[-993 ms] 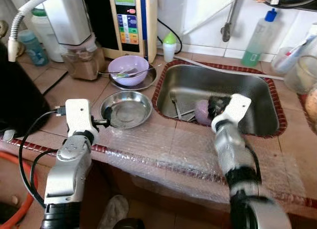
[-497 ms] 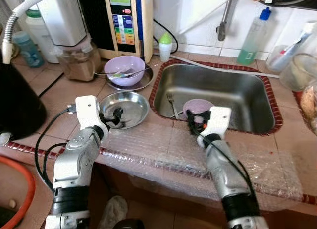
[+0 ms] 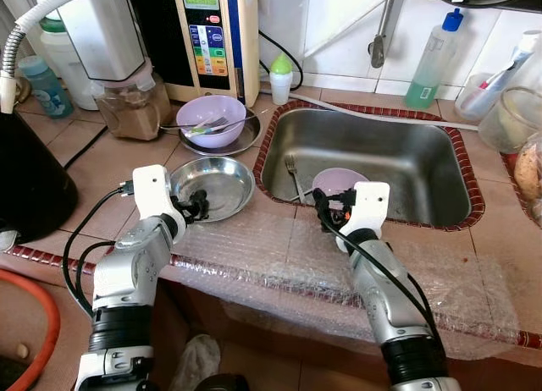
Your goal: Kitchen organization
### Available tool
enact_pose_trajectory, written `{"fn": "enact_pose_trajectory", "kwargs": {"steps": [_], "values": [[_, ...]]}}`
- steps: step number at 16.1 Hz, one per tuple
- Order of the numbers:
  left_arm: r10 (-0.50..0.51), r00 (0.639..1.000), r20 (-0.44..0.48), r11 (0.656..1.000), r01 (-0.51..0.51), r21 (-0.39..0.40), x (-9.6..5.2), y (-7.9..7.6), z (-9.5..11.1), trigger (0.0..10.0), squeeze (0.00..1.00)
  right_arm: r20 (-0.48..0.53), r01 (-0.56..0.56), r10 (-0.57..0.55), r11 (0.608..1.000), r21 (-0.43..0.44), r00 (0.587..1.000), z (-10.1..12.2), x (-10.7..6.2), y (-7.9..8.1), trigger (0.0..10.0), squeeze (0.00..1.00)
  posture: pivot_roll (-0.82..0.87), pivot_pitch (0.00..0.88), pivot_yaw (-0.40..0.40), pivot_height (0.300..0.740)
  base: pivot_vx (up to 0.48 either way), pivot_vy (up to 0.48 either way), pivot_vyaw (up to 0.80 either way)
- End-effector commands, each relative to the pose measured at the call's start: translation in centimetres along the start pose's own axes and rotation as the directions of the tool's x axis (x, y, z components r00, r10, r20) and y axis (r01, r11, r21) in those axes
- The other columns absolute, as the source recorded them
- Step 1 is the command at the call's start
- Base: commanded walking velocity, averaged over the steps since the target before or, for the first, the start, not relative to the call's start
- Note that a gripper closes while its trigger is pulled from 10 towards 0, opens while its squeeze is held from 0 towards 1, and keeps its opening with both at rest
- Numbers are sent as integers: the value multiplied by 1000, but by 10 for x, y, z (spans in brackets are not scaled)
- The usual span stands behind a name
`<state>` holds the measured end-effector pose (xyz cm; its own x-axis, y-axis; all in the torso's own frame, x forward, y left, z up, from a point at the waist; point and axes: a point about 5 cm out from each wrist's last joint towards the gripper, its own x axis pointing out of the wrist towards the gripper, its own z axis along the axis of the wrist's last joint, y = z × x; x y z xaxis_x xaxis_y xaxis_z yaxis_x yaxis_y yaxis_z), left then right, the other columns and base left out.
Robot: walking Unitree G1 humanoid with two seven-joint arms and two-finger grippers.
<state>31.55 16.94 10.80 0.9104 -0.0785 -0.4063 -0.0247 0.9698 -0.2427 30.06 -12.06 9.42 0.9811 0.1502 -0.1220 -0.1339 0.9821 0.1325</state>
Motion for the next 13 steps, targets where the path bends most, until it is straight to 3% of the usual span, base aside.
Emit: {"fn": "enact_pose_trajectory", "kwargs": {"steps": [1,9,10,11,13], "values": [[-4,1000,-27,1000,4,0,2,1,-2,0,0,11,-10,10,1000,-1,1000,4,0,3,10000,0,-52,0,95,740,0,0,0],[-7,999,-52,998,4,-57,-1,4,-12,0,0,-26,-58,58,998,-10,998,2,3,9,10000,0,-35,0,71,740,0,0,0],[-3,999,-38,999,2,-42,-1,4,-11,0,0,-24,-63,63,998,-10,998,3,4,10,10000,0,-33,0,69,740,0,0,0],[-5,1000,21,996,3,93,-5,3,-8,0,0,-29,-70,69,997,-16,997,2,4,10,10000,0,-28,0,67,740,0,0,0],[-12,1000,-2,999,12,52,-8,0,-16,0,0,-42,-73,73,997,-9,996,-1,3,11,10000,0,-28,0,67,740,0,0,0]]}}
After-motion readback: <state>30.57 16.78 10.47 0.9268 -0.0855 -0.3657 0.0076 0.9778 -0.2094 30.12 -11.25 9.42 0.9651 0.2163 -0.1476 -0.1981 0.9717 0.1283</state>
